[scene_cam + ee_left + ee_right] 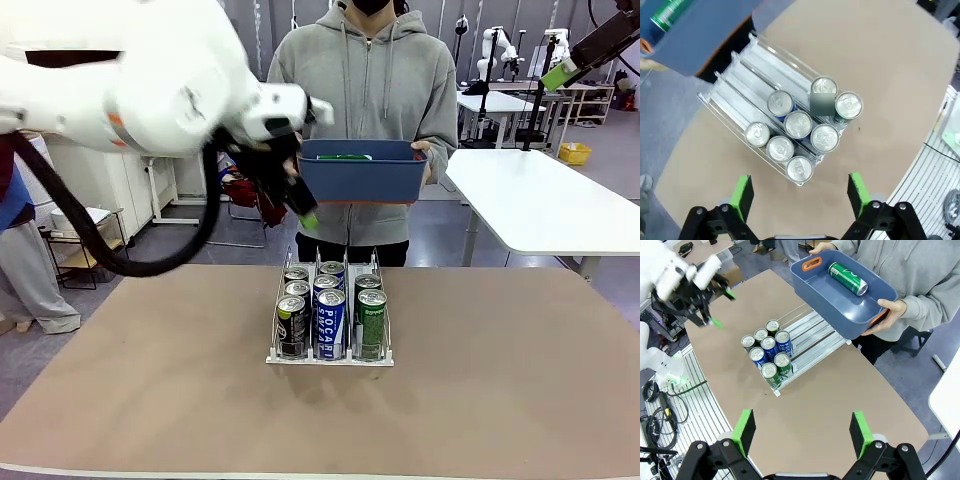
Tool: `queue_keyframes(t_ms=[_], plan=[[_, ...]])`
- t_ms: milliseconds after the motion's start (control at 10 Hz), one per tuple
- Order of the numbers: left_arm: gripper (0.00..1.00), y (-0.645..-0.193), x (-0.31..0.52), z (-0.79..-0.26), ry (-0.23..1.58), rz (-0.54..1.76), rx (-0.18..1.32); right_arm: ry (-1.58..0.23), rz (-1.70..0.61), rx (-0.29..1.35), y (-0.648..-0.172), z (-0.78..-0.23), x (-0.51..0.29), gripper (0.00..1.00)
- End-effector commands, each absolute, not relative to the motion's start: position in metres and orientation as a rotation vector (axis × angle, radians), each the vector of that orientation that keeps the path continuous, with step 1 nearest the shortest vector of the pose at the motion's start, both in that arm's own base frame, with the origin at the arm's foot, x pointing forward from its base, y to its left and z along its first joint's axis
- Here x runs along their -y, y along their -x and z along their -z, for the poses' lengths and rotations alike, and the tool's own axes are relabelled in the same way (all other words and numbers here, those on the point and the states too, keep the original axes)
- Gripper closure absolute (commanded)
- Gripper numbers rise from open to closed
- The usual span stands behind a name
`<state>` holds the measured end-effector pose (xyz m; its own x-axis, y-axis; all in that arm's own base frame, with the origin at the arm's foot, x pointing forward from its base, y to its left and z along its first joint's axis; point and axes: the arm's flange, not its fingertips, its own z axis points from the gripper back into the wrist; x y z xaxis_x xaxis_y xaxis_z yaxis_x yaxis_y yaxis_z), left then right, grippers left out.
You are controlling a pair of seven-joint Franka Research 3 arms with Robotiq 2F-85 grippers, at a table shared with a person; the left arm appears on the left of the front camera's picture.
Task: Fill the beverage cans into the dispenser.
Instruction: Pick up the Sprite handed by the human.
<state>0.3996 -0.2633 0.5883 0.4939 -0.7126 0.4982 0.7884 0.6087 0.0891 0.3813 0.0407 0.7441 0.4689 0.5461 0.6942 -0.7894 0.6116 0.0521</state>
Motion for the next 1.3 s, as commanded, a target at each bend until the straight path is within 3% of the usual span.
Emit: queue_keyframes(t_ms=[0, 300, 600, 900, 1200], plan=[[0.00, -0.405, 0.221, -0.634, 0.224, 0.970, 0.551, -0.395, -0.846, 0.686, -0.381, -0.743, -0.042, 0.00], [0.00, -0.389, 0.177, -0.718, 0.242, 1.037, 0.621, -0.395, -0.846, 0.686, -0.381, -0.743, -0.042, 0.00], [0.00, -0.346, 0.143, -0.770, 0.229, 0.949, 0.700, -0.395, -0.846, 0.686, -0.381, -0.743, -0.042, 0.00], [0.00, -0.328, 0.112, -0.784, 0.259, 0.856, 0.714, -0.395, -0.846, 0.686, -0.381, -0.743, -0.042, 0.00], [0.00, -0.320, 0.096, -0.776, 0.327, 0.930, 0.635, -0.395, -0.846, 0.686, -0.381, -0.743, -0.042, 0.00]])
